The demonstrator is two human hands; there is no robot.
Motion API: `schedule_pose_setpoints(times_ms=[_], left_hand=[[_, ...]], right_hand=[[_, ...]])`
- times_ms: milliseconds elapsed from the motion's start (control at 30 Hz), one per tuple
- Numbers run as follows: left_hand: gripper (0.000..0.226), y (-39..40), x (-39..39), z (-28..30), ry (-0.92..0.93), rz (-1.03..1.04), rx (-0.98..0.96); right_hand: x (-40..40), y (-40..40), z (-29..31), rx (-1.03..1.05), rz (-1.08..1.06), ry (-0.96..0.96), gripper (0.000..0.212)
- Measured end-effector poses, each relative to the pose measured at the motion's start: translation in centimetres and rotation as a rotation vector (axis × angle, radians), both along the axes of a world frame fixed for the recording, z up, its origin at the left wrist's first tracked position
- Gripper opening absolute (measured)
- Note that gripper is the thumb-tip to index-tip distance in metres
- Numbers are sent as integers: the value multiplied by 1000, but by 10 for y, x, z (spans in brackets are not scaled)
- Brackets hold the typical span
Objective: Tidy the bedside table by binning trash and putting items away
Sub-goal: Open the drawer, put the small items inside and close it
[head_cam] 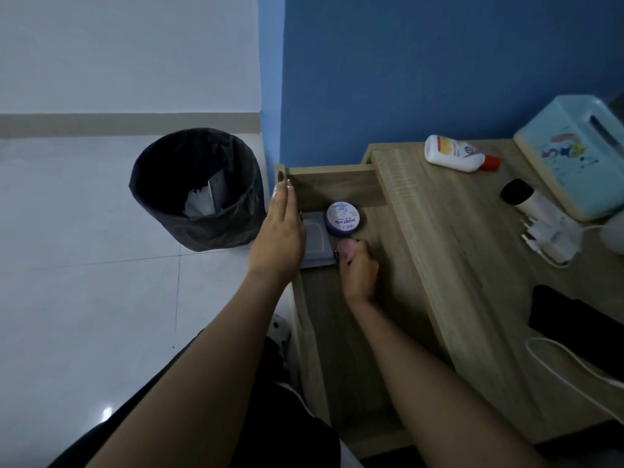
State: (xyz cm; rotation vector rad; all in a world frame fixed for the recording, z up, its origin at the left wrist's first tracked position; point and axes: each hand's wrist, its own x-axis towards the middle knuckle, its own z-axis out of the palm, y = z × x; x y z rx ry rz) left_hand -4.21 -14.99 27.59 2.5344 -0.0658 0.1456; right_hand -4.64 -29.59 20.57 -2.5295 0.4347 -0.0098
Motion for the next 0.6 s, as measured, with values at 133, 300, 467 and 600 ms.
schedule_pose_setpoints(times_ms=[133,300,467,600], left_hand=[[57,0,-1,0,-4,1,-1],[56,1,0,0,-3,5,18],[56,2,0,1,25,-6,75],[56,1,0,3,63,-6,106]], right_hand=[[1,2,-2,1,23,23,26],[3,6,3,17,13,51,31],[-10,9,36,64,74,-51,10],[-28,-6,80,96,115,-178,21]])
